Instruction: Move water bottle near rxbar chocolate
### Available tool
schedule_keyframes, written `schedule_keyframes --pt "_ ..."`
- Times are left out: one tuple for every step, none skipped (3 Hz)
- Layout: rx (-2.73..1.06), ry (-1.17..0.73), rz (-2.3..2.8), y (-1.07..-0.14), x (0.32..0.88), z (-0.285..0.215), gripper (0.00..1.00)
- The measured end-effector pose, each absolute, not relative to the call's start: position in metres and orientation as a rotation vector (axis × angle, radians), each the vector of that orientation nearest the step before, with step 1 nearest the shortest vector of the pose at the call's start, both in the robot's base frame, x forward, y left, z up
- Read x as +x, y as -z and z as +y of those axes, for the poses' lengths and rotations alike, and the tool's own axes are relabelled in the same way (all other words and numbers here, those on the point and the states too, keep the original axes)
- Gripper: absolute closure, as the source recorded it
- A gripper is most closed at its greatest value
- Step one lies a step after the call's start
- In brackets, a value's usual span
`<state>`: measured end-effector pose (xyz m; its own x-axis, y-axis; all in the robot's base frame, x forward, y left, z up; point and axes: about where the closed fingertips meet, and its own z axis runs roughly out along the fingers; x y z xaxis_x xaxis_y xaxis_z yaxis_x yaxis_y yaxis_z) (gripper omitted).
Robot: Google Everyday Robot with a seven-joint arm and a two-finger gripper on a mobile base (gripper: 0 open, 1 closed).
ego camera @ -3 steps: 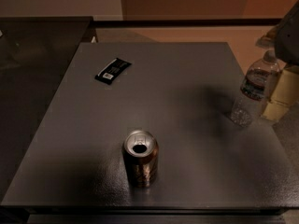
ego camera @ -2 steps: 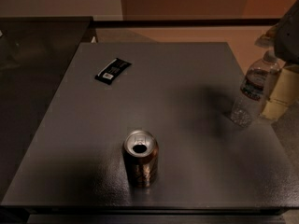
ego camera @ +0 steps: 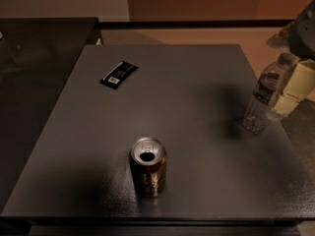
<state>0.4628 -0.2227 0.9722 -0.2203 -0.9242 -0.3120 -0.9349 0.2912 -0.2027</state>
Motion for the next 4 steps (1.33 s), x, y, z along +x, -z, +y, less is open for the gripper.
schedule_keyframes --pt "-1.63 -0.108 2.177 -0.97 0.478 -0.235 0.0" --pt "-1.566 -0.163 2.161 -0.971 0.488 -0.255 0.0" --pt "-1.511 -0.248 2.135 -0.968 0.492 -0.274 0.0" --pt "-1.477 -0.36 2.108 -0.953 0.49 -0.279 0.0"
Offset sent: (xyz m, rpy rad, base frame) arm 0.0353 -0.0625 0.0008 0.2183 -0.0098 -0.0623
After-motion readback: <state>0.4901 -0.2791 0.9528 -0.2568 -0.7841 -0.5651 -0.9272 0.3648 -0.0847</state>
